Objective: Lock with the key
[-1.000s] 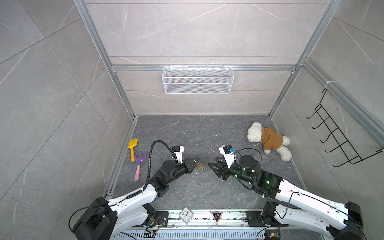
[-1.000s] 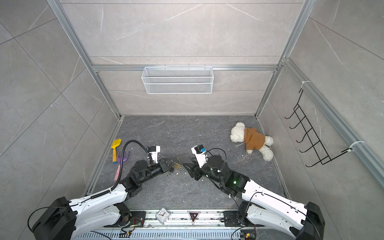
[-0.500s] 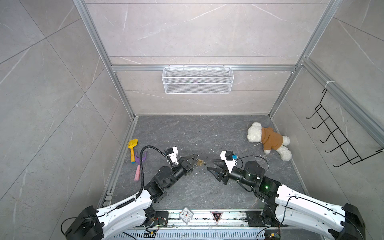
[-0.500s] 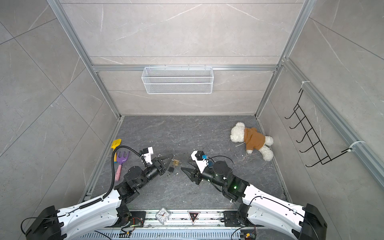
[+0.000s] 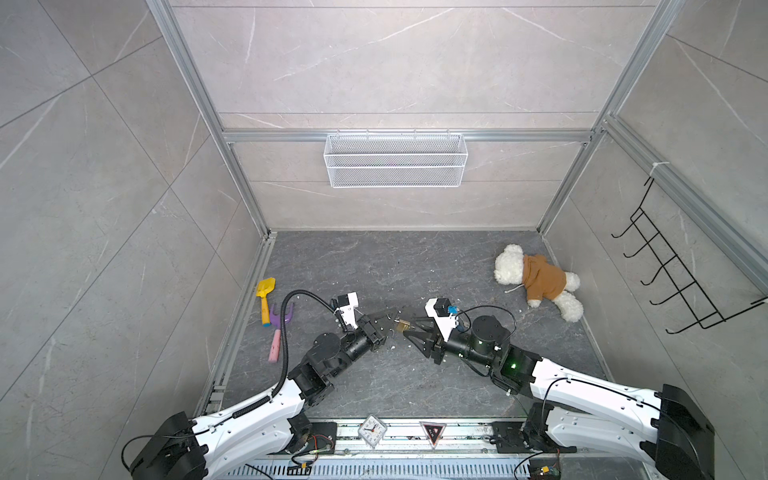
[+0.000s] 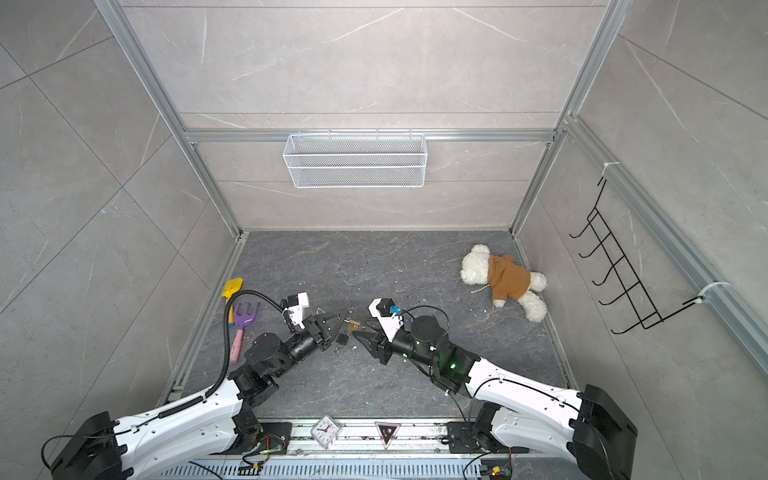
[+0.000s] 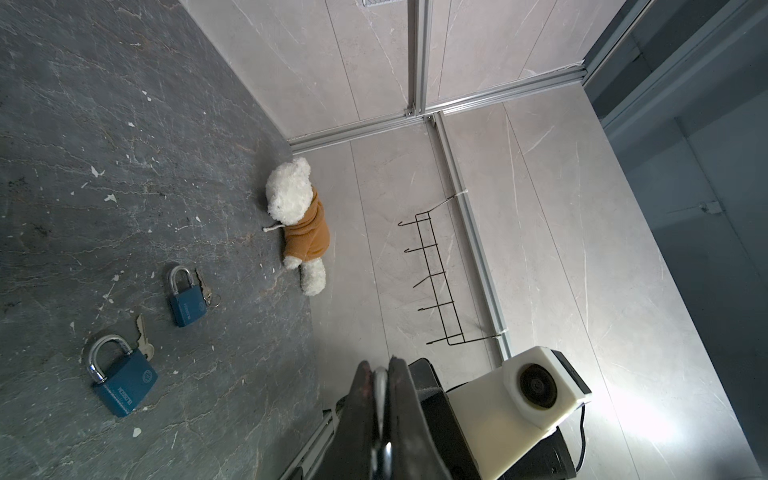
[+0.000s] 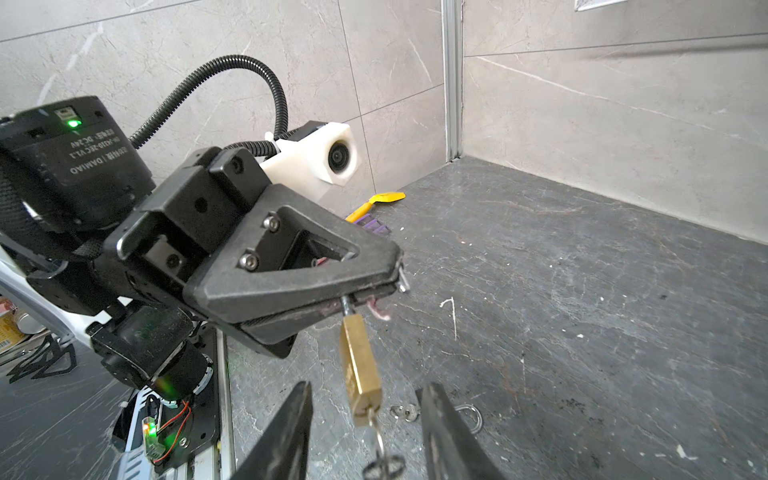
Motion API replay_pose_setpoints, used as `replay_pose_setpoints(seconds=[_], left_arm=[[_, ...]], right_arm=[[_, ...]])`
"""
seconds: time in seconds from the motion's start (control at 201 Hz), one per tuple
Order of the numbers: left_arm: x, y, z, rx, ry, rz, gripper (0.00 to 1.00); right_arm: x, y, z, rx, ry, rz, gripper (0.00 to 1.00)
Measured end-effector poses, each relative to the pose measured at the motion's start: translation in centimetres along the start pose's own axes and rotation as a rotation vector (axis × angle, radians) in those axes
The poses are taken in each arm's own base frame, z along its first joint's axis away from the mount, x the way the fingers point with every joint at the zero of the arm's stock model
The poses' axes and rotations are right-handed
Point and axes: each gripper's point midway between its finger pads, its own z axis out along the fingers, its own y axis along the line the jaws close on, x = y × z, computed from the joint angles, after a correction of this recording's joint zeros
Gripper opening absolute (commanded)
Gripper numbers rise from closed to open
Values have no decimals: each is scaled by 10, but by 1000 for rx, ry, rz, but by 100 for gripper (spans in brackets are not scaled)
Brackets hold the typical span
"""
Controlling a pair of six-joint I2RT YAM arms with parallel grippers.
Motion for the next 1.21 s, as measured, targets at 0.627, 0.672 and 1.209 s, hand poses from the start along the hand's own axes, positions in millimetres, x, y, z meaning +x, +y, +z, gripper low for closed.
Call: replay_pose_setpoints(seconds=[0.627,0.672,1.209], left_arm=[[1,-5,0,15,10,6,0],[2,-6,0,17,13,6,0],[-31,-61,-16,-113,-12,474,95]], right_arm=[[-4,7,11,-54,-8,23,13],[-4,8,11,-61,-9,20,1],[-1,-17,1,4,84,221,0]])
